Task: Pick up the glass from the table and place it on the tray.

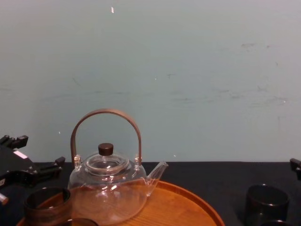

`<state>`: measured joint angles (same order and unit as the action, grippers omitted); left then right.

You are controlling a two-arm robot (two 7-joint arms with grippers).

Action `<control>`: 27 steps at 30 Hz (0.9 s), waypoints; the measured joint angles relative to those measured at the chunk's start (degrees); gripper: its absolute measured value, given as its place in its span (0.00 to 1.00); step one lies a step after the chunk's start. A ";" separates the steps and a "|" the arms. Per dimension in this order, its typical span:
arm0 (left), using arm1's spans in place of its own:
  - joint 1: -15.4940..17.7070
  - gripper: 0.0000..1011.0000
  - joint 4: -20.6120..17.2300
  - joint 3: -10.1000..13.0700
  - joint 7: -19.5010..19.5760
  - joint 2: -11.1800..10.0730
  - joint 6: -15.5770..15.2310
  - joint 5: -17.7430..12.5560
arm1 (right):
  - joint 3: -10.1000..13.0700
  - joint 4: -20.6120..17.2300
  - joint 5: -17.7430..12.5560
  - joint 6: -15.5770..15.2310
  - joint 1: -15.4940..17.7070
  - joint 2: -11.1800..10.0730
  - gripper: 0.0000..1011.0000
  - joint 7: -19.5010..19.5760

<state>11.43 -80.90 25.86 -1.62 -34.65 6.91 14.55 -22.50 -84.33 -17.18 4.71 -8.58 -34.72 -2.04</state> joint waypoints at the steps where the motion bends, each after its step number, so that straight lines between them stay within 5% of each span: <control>1: 0.00 0.99 0.00 0.00 0.00 0.00 0.00 0.00 | 0.00 0.00 0.00 0.00 0.00 0.00 0.99 0.00; 16: 0.00 0.99 0.00 0.00 0.00 0.00 0.00 0.00 | 5.05 -8.80 -7.04 -4.71 8.20 -4.19 0.99 -8.20; 27: 0.00 0.99 0.00 0.00 0.00 0.00 0.00 0.00 | 7.50 -11.38 -10.54 -5.66 12.59 -7.34 0.99 -15.98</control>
<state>11.43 -80.90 25.86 -1.62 -34.65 6.91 14.55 -15.00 -95.71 -27.72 -0.94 4.01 -42.06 -18.02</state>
